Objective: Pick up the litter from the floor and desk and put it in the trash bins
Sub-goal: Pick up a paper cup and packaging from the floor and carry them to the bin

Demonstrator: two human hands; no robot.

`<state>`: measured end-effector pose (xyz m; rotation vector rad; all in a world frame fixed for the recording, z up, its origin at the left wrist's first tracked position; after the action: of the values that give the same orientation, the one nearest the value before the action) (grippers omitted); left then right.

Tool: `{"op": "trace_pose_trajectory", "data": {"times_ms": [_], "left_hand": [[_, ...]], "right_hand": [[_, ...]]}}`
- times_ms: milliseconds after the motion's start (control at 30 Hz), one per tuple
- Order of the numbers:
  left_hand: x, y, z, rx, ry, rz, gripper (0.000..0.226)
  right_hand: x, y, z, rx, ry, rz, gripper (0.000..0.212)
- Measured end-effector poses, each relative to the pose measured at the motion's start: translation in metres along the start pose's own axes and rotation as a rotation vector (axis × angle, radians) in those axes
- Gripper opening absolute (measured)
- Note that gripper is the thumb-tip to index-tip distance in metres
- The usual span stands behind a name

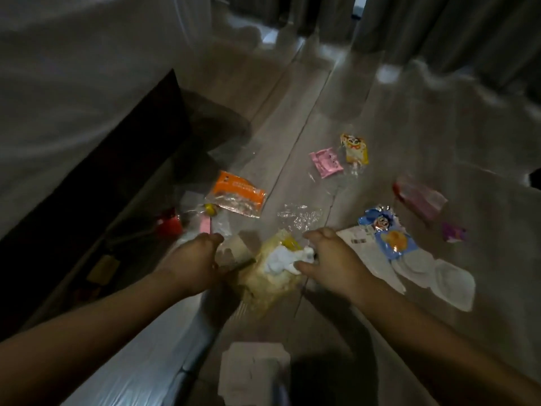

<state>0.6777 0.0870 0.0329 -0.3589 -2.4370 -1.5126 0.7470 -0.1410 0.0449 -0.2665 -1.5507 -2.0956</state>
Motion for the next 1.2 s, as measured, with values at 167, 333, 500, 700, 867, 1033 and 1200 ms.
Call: {"op": "trace_pose_trajectory", "data": {"times_ms": [167, 333, 500, 700, 867, 1033, 1200], "left_hand": [[-0.026, -0.027, 0.009, -0.077, -0.056, -0.027, 0.059], [-0.011, -0.028, 0.0, -0.101, -0.036, 0.02, 0.056], [-0.02, -0.027, -0.003, -0.163, -0.052, 0.025, 0.061], [-0.027, -0.034, -0.003, -0.165, -0.011, 0.034, 0.063], [-0.033, -0.044, -0.001, -0.138, 0.004, 0.057, 0.068], [-0.037, -0.055, -0.001, -0.057, 0.047, 0.058, 0.075], [-0.034, -0.068, 0.007, -0.042, 0.043, 0.084, 0.069]], "right_hand": [[-0.035, -0.036, -0.008, 0.145, 0.122, 0.031, 0.078], [-0.015, -0.037, -0.016, 0.14, 0.121, 0.021, 0.071], [-0.02, -0.04, -0.03, 0.172, 0.123, 0.027, 0.086], [-0.029, -0.049, -0.037, 0.14, 0.105, 0.068, 0.111], [-0.045, -0.064, -0.037, 0.182, 0.12, 0.087, 0.12], [-0.065, -0.071, -0.039, 0.225, 0.115, 0.054, 0.124], [-0.083, -0.083, -0.039, 0.313, 0.129, 0.075, 0.137]]}}
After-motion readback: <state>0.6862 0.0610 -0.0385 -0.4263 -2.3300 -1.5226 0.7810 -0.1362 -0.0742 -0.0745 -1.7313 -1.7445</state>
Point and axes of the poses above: each hand's wrist, its own x-axis away from the middle knuckle, its own y-axis out of the back of the hand, z = x × y, the point moved 5 cm from there along -x, towards the middle knuckle, and after that the axes turned 9 degrees about -y, right-handed, at the moved point
